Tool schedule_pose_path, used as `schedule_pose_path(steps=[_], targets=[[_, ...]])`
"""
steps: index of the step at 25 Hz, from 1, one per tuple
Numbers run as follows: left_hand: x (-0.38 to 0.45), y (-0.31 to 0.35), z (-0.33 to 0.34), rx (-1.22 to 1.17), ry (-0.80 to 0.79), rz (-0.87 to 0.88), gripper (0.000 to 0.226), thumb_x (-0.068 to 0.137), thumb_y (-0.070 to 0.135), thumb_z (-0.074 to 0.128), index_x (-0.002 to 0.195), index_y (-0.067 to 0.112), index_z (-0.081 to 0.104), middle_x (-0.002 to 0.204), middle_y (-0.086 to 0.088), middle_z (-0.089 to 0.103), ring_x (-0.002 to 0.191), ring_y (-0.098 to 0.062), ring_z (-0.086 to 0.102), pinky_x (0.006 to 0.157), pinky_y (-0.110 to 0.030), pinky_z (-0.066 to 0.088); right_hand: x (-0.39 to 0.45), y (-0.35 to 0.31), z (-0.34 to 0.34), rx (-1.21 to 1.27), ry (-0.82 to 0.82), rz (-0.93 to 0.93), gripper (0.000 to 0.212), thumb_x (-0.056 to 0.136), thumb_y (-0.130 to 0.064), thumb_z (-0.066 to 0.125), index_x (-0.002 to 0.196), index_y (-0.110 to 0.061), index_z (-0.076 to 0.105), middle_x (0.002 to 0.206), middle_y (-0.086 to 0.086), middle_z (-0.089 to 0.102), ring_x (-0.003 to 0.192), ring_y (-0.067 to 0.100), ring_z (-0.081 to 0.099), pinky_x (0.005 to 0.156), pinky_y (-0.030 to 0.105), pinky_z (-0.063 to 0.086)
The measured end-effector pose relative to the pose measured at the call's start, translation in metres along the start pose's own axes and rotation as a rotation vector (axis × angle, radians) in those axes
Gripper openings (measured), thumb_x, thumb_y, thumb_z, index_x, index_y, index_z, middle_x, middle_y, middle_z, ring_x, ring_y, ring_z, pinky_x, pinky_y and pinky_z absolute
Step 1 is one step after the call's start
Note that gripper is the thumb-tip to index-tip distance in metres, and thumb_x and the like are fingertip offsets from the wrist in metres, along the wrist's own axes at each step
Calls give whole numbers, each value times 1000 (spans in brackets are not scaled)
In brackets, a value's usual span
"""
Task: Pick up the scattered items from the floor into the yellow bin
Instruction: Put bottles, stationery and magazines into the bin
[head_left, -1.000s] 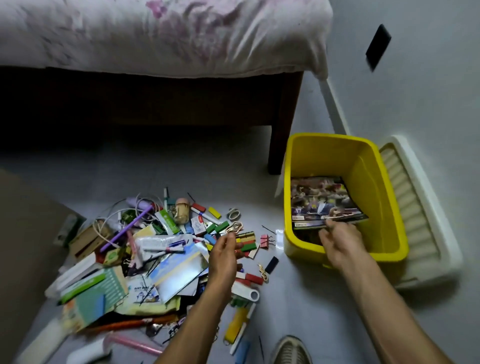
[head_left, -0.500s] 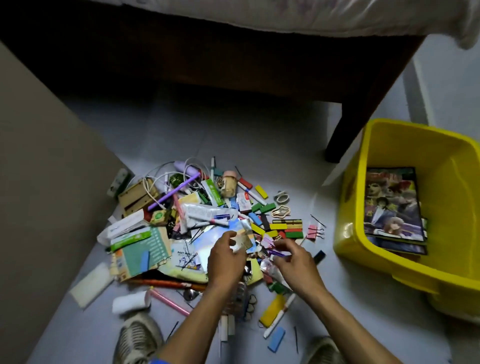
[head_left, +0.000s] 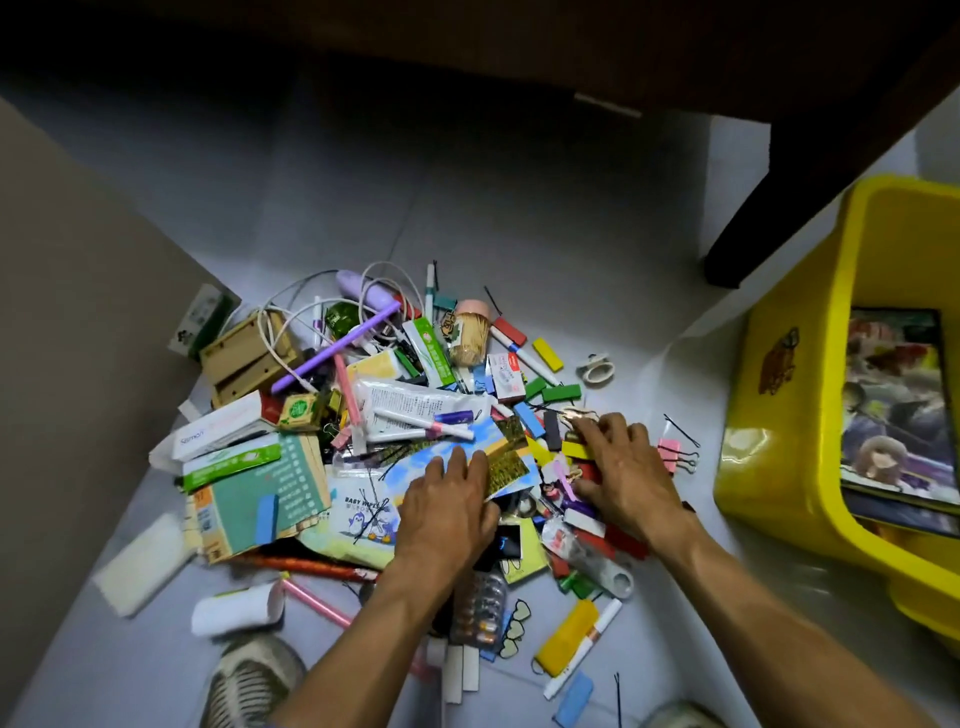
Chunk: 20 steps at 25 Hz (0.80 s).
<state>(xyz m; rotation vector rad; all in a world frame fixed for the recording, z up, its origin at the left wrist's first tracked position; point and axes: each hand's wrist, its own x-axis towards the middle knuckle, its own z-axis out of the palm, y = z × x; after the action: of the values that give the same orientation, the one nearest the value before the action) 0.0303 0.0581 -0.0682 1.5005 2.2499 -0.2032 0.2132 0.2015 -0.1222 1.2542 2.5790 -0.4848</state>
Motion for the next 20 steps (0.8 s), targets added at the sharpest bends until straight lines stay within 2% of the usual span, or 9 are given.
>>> schedule_pose_path(steps=[2,4,7,9,11,13,14,16,20], targets=[[3,4,-14,-9,132,28,34,96,34,37,125,18,43,118,-6,61,100,-28,60,68,-38,47,-9,-8,8,1,40,-25,62,91,-37,56,144,-21,29,126,8,42,103,24,41,71,33,46],[4,3,-34,-54,256,32,28,96,29,38,117,18,52,96,-3,68,77,-25,65,57,-32,43,-20,-24,16,-32,73,27,49,96,-28,50,139,-14,33,115,9,45,94,25,45,60,32,44],[-3,-5,-59,-205,399,40,23,96,25,44,111,15,59,61,8,56,44,-11,50,45,-19,29,-30,-43,30,-37,118,93,35,97,-14,45,132,-10,39,103,7,47,81,24,50,54,32,38],[-10,-9,-70,-411,449,22,9,93,23,48,91,17,55,51,14,39,37,1,36,36,-14,24,-31,-47,31,326,69,173,26,99,-20,40,124,-17,40,102,3,47,79,20,50,61,34,38],[-16,-9,-68,-742,443,-95,17,94,21,48,77,21,49,56,10,46,43,0,46,41,-10,35,-31,-48,24,842,-3,313,19,100,-27,37,115,-22,48,100,3,56,80,17,56,67,37,46],[-22,-5,-67,-1152,357,-310,16,95,17,49,81,19,57,69,1,60,59,-1,54,51,-15,40,-37,-53,9,1314,-87,466,23,100,-24,40,107,-16,60,82,6,63,66,20,58,59,33,48],[-25,-3,-68,-1346,316,-410,15,96,15,49,85,17,60,73,-2,63,66,-11,59,58,-25,44,-43,-57,-3,1519,-117,505,24,99,-21,41,104,-12,63,71,9,60,58,21,54,52,30,44],[-32,4,-73,-1632,287,-546,14,95,11,50,85,15,59,72,-3,62,69,-22,60,64,-32,47,-58,-59,-31,1860,-134,517,24,97,-17,44,98,-5,64,64,11,51,51,21,46,43,27,38],[-44,41,-100,-1830,200,-393,17,95,10,49,93,13,65,76,2,74,72,-20,69,64,-33,55,-100,-35,-105,2266,-32,410,24,95,-21,39,97,-6,58,73,9,54,47,14,46,34,20,30]])
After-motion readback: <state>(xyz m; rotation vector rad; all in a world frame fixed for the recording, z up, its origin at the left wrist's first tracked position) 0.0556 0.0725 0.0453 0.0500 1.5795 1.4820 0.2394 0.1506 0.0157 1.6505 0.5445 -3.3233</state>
